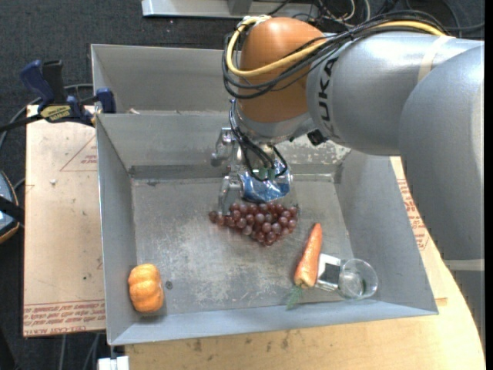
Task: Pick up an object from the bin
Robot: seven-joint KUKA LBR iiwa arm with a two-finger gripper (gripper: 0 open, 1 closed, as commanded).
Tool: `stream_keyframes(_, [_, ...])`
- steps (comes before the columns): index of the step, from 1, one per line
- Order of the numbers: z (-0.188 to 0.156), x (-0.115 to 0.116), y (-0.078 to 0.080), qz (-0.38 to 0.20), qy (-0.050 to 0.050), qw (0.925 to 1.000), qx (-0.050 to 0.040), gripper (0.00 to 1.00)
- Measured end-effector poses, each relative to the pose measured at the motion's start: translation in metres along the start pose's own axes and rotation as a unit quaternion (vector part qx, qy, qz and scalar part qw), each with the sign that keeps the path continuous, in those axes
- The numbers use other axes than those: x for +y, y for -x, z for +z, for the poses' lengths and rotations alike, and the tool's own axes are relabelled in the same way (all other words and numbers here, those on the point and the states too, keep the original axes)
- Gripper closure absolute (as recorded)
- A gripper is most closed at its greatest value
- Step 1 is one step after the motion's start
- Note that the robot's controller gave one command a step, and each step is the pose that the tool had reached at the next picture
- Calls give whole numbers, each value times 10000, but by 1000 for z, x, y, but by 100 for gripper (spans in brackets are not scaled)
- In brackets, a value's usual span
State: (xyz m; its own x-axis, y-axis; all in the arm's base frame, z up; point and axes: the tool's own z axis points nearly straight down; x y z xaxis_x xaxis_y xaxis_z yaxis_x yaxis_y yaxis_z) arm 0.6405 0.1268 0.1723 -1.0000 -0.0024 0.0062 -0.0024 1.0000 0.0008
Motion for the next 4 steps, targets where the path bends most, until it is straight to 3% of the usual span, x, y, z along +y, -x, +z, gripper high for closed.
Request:
stream_keyframes(1, [-4,0,2,10,3,10000,-36,0])
stream_keyframes(2, [51,-38,-6,-133,7,9999,-63,0])
stream_keyframes(3, [55,-84,-32,-390,0,9992,17,0])
stream_keyframes(4, [16,-100,-30,-309,-5,9995,-63,0])
